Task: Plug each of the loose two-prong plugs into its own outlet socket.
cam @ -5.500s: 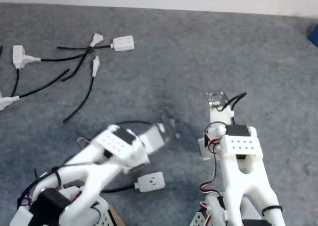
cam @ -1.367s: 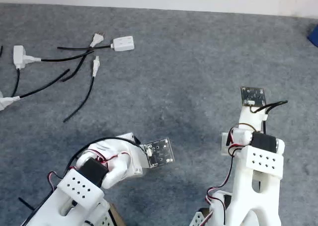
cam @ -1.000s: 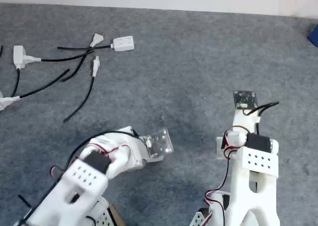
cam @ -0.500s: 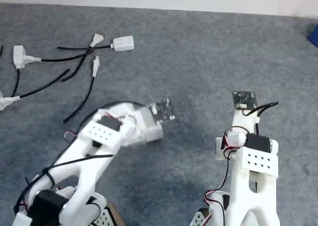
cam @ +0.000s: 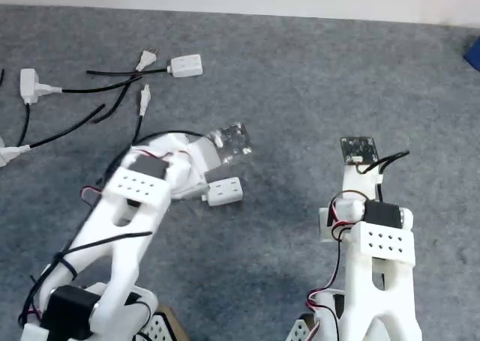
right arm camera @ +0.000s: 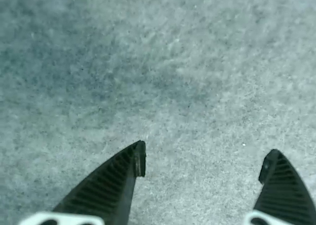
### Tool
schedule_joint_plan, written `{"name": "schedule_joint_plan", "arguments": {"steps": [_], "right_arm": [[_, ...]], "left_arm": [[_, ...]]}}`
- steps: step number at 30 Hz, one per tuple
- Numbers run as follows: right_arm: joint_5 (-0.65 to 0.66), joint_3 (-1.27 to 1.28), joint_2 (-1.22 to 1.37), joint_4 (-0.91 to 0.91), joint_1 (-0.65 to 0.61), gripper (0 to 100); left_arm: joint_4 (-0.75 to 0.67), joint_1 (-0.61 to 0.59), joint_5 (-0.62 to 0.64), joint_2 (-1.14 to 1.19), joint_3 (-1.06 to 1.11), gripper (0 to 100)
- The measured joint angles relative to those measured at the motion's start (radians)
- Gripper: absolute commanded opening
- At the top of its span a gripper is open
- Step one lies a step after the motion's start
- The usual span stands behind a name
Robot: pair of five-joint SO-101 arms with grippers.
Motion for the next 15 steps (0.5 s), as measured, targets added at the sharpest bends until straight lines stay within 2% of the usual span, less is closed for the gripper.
{"name": "schedule_joint_plan", "arguments": {"steps": [3, 7, 12, 15], "right_arm": [[0.0, 0.0, 0.0, 0.0, 0.0, 35.8], [0.0, 0.0, 0.0, 0.0, 0.0, 35.8], [0.0, 0.0, 0.0, 0.0, 0.0, 35.8], [0.0, 0.0, 0.0, 0.0, 0.0, 35.8]], "left_arm": [[-0.046, -0.083, 0.072, 0.005, -0.032, 27], [-0.184, -0.295, 0.258, 0.078, -0.112, 27], [-0.261, -0.572, 0.388, 0.342, -0.353, 27], [-0.267, -0.661, 0.436, 0.563, -0.545, 27]]}}
